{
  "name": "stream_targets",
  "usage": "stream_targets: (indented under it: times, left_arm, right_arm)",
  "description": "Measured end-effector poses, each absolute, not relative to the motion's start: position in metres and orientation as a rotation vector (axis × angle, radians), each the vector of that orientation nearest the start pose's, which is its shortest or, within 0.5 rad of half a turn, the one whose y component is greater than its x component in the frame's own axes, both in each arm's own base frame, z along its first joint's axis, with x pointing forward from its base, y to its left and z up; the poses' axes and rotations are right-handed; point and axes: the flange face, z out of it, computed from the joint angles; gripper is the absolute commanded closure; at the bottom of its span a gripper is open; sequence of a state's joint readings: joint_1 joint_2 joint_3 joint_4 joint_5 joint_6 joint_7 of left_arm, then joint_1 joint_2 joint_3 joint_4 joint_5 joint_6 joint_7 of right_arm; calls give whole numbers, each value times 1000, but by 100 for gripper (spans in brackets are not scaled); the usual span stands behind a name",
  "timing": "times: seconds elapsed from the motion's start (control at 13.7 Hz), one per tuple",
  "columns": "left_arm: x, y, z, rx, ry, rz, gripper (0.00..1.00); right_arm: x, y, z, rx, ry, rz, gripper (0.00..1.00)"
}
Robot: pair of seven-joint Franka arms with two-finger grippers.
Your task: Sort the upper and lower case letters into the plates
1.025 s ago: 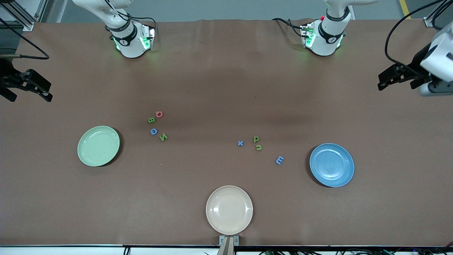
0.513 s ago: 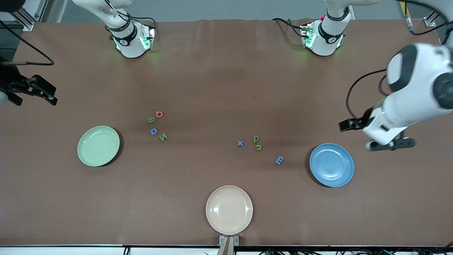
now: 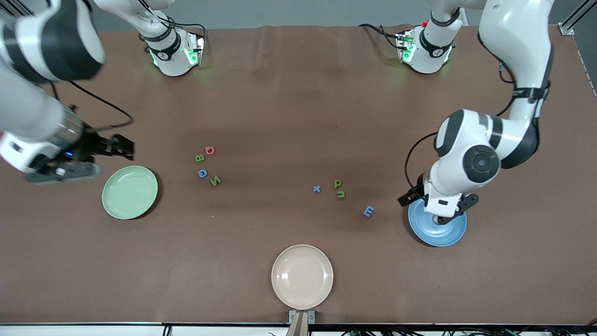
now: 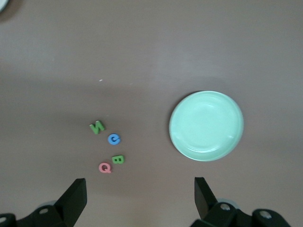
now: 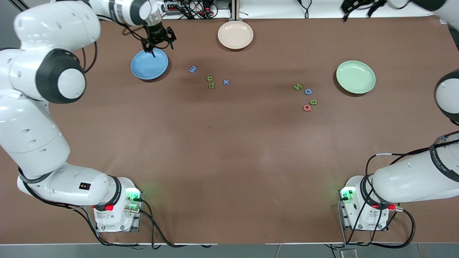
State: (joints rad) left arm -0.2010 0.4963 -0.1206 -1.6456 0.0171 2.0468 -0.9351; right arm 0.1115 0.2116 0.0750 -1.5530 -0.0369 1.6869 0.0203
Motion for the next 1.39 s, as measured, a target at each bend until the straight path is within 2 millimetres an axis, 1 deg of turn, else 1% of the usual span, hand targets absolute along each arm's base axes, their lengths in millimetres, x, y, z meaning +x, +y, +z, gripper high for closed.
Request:
stream_targets:
  times: [0.15, 0.22, 0.29, 0.37, 0.51, 0.66, 0.81, 0.88, 0.95, 1.03, 1.25, 1.39]
  left_arm:
    - [636, -223, 293, -2925, -1097, 144, 2]
    - [636, -231, 280, -2907, -1166, 132, 5]
    - [636, -239, 266, -2893, -1220, 122, 6]
    - [635, -246, 252, -2884, -1264, 113, 9]
    - [631, -264, 226, -2870, -1328, 101, 12]
    - [629, -278, 208, -2866, -1377, 86, 13]
    - [628, -284, 197, -2856, -1401, 89, 14]
    - [630, -286, 192, -2856, -1415, 84, 15]
    - [631, -287, 187, -2851, -1428, 84, 19]
    - [632, -288, 183, -2850, -1434, 84, 21]
    - [636, -292, 173, -2851, -1438, 85, 31]
    - [637, -292, 172, -2851, -1440, 85, 44]
  right_arm:
    - [618, 152, 467, -3086, -350, 79, 0]
    - [617, 167, 442, -3053, -422, 72, 0]
    - [613, 178, 414, -3022, -533, 63, 0]
    - [608, 186, 383, -2999, -636, 41, 0]
    - [592, 200, 325, -2968, -785, -8, 0]
    - [579, 212, 280, -2962, -889, -17, 0]
    - [572, 223, 242, -2955, -944, -1, 0]
    - [570, 225, 225, -2953, -956, 9, 0]
    - [567, 225, 212, -2952, -963, 22, 0]
    - [566, 225, 202, -2951, -965, 39, 0]
    - [562, 224, 188, -2951, -966, 76, 0]
    - [557, 222, 182, -2951, -967, 103, 0]
